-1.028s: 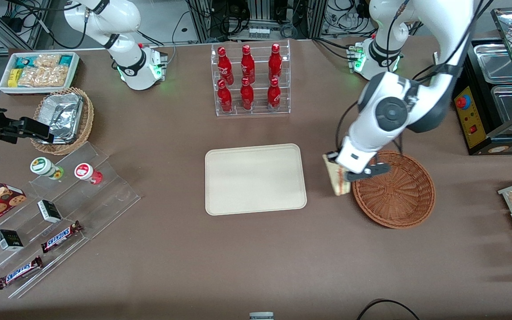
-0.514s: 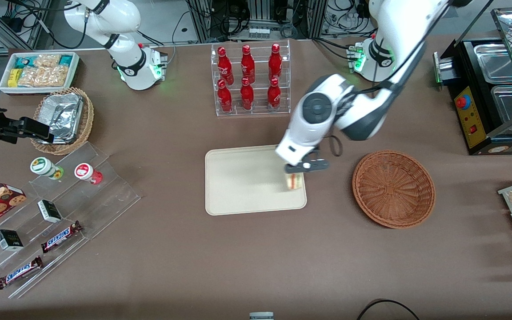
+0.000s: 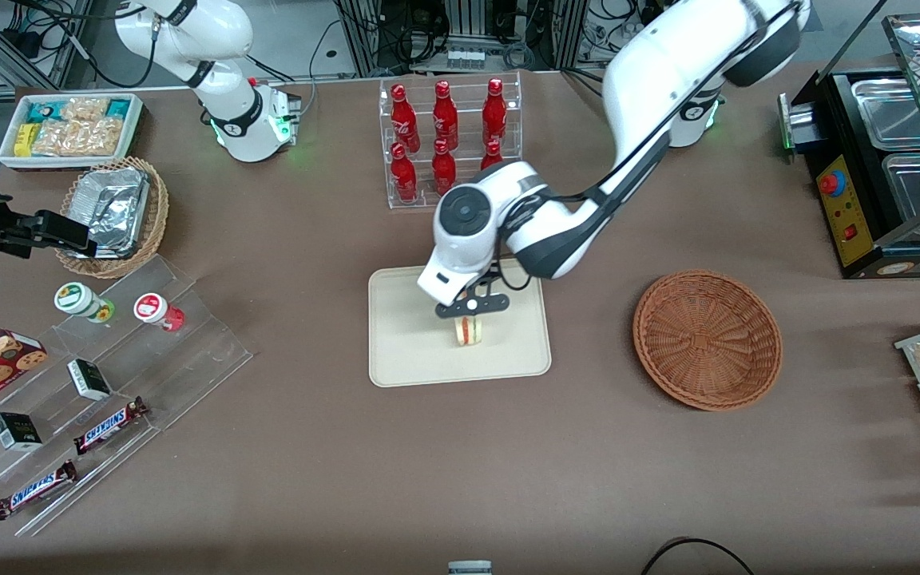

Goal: Place sandwich from basket to tray
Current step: 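Carry the sandwich over the white tray and lower it onto it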

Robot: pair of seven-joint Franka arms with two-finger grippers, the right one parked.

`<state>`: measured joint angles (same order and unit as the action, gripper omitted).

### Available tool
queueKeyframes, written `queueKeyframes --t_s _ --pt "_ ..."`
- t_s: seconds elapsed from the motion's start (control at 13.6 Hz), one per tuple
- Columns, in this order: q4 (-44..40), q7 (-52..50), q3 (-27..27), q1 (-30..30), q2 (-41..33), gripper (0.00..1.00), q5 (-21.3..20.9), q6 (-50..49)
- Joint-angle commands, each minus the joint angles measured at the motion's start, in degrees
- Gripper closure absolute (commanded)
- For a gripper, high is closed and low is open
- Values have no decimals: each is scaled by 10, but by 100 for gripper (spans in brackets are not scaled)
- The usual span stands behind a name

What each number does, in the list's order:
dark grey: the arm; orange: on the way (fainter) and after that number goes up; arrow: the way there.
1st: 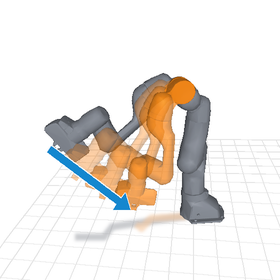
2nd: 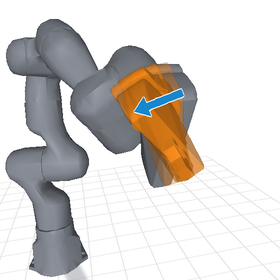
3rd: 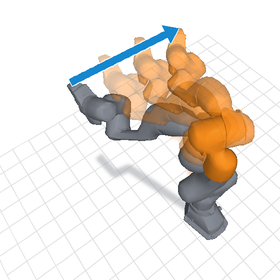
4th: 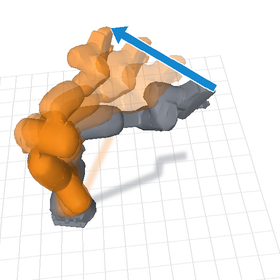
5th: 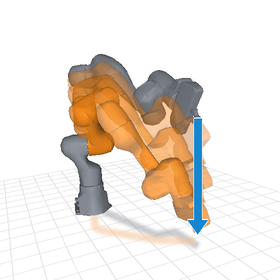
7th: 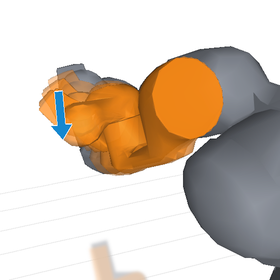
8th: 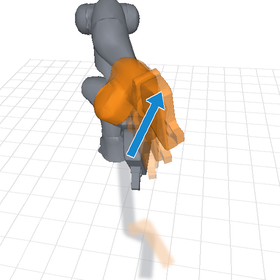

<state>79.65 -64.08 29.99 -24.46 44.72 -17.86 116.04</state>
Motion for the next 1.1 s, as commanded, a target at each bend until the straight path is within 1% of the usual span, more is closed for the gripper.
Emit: queueKeyframes --t_s 0.0,0.44,0.51,0.59,0.66,1.03 --pt "-64 -13 -27 -35 36 100 -12 -28" --pt "-67 -17 -27 -35 58 100 -9 -13" --pt "-67 -17 -27 -35 60 84 -9 -11" --pt "-67 -17 -27 -35 60 20 -8 -10" --pt "-67 -15 -27 -34 59 0 -8 -10" --pt "-68 -7 -25 -23 24 0 -7 -21"
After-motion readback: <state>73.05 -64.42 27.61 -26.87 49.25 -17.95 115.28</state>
